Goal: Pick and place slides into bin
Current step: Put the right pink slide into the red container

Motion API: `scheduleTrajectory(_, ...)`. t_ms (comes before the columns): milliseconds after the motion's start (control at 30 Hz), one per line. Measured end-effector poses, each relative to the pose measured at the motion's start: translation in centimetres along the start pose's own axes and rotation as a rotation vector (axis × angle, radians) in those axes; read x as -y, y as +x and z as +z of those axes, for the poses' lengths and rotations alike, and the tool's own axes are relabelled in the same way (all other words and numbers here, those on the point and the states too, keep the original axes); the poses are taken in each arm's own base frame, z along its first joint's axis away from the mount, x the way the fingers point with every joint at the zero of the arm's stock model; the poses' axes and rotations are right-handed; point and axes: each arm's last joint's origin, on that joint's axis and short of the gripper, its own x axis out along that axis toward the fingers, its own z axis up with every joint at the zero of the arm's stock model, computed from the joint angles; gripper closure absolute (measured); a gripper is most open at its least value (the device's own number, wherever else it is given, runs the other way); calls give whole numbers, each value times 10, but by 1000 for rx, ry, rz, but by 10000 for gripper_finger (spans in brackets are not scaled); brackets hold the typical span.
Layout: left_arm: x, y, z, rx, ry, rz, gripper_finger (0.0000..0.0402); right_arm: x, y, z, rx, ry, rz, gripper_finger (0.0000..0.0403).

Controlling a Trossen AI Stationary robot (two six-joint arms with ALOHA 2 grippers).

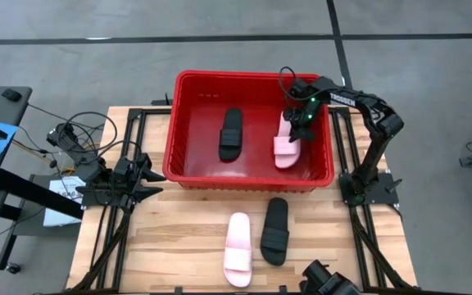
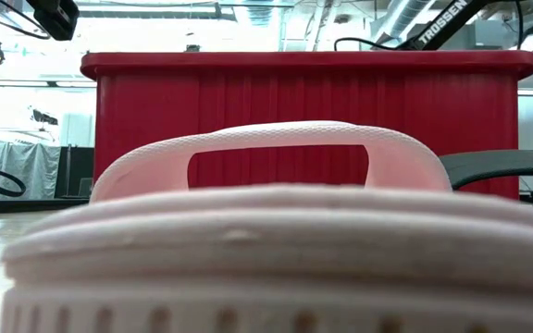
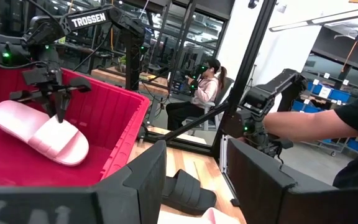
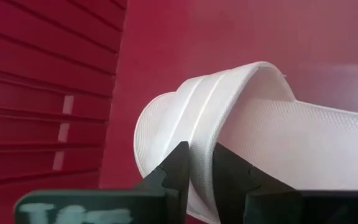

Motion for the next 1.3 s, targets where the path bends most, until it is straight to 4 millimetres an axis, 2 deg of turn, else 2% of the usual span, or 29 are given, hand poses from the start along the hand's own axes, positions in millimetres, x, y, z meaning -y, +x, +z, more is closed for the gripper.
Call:
scheduleTrajectory(1067,0,0,0,0,-1,0,241,5,2,2,-85,91,-114,354)
scheduleTrajectory(1300,0,0,0,0,-1,0,241,6,1,1,-124,83,-153,334)
